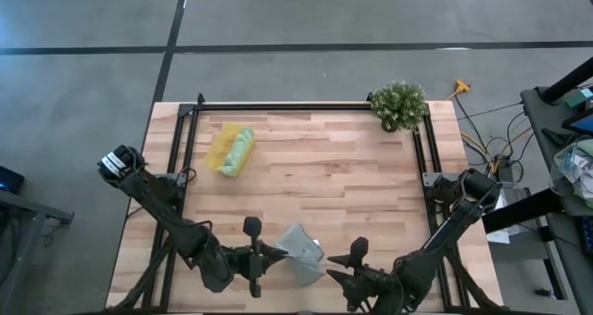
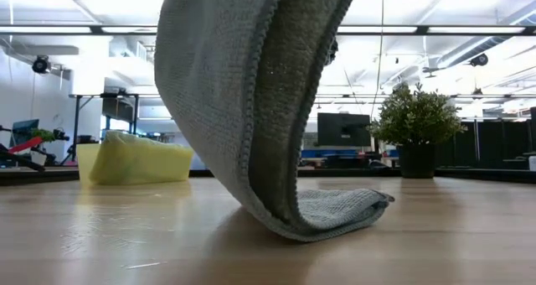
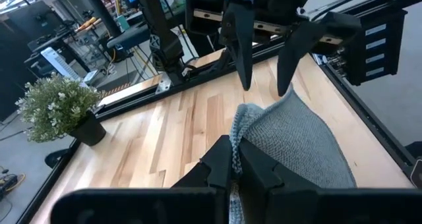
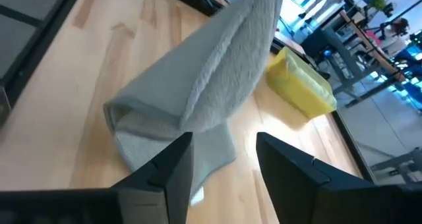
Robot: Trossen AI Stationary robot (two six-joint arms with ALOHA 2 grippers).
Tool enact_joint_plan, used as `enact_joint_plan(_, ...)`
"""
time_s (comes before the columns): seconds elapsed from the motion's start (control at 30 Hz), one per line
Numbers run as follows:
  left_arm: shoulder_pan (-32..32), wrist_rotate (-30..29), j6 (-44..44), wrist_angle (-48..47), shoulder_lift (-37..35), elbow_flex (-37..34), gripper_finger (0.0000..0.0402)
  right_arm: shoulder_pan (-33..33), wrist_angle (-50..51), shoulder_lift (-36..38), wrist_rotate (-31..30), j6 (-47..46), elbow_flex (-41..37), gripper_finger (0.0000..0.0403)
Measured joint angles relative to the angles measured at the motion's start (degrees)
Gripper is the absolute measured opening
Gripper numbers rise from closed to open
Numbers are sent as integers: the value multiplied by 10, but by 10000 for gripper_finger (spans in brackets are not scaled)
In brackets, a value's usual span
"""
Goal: Roll microfiber towels into tight, uniform cylinder then place into a basket
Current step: Fold the gray towel
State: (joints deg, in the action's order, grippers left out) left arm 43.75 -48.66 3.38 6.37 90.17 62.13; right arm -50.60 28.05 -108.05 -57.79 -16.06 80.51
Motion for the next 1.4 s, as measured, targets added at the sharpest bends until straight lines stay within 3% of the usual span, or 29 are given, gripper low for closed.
enact_joint_plan(0.17, 0, 7, -2, -2, 0, 0, 0, 0, -70, 0, 12, 57, -1, 162)
enact_joint_plan(0.47, -23, 80, -51, -24, 0, 1, 0, 46, -152, 0, 36, 193, 12, 162)
enact_joint_plan(0.63, -35, 83, -86, -77, 0, 10, 0, 96, -151, 0, 138, 193, 27, 162)
enact_joint_plan(0.87, -35, 104, -121, -117, 0, 13, 0, 128, -146, 0, 154, 208, 47, 162)
enact_joint_plan(1.07, -36, 110, -121, -116, 0, 17, 0, 163, -147, 0, 259, 177, 56, 162)
enact_joint_plan(1.3, -36, 109, -121, -118, 0, 20, 0, 186, -128, 0, 270, 133, 49, 162)
enact_joint_plan(1.4, -36, 109, -121, -117, 0, 20, 0, 189, -115, -3, 304, 116, 48, 162)
